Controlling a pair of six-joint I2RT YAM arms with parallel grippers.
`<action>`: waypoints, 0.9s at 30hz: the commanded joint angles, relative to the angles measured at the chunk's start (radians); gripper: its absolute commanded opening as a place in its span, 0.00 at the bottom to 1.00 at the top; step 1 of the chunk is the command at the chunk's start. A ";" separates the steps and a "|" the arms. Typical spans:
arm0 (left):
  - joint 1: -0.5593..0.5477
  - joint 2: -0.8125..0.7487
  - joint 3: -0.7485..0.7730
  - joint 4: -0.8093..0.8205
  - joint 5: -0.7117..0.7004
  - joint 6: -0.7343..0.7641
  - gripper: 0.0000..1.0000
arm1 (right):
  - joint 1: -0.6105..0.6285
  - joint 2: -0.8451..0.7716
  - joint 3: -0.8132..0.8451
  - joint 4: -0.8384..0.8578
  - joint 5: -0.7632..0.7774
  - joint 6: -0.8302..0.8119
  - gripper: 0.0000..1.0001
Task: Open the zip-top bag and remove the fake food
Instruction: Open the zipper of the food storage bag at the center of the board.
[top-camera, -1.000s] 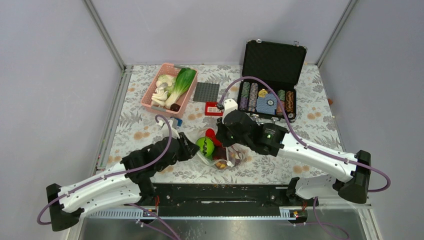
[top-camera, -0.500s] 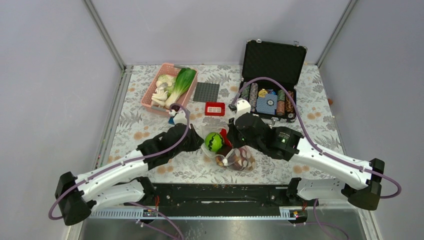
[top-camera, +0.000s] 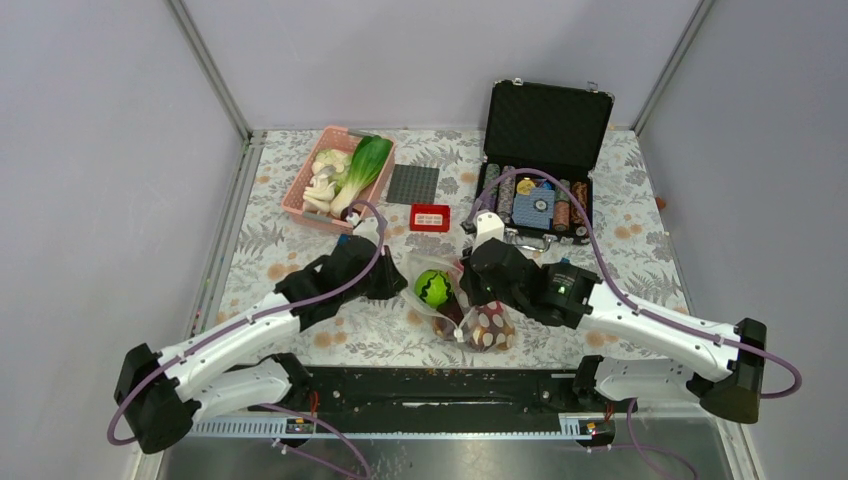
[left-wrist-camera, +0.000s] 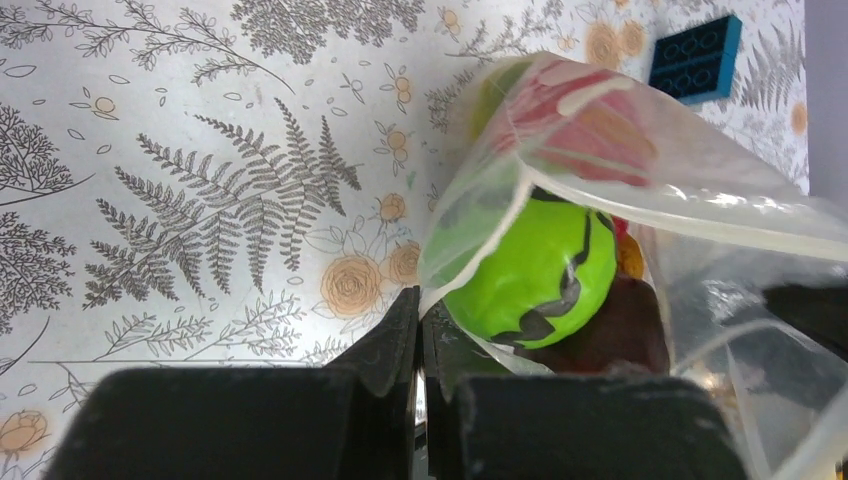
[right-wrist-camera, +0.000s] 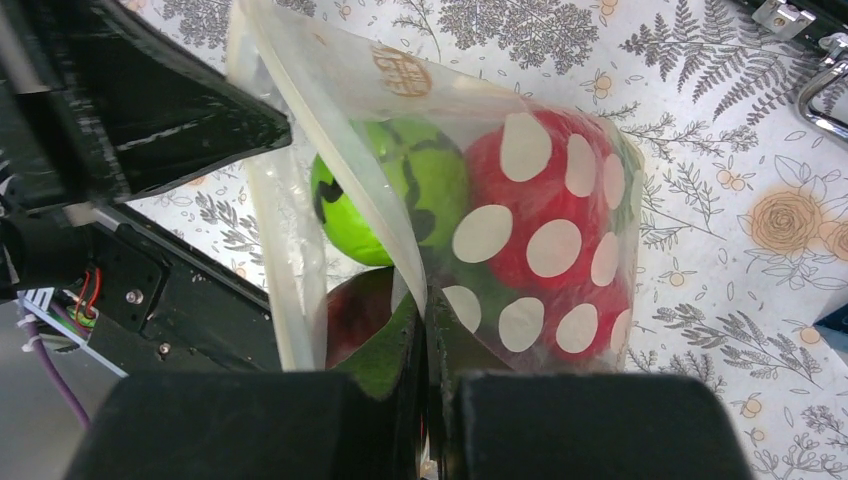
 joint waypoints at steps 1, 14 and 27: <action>0.007 -0.068 0.073 -0.042 0.078 0.064 0.00 | 0.005 0.023 -0.021 0.079 0.025 0.019 0.00; 0.012 -0.096 0.086 -0.151 0.152 0.108 0.45 | 0.005 0.028 -0.012 0.113 0.002 0.007 0.00; 0.024 -0.289 0.207 -0.358 -0.164 0.145 0.99 | 0.006 0.035 -0.009 0.120 -0.006 -0.032 0.00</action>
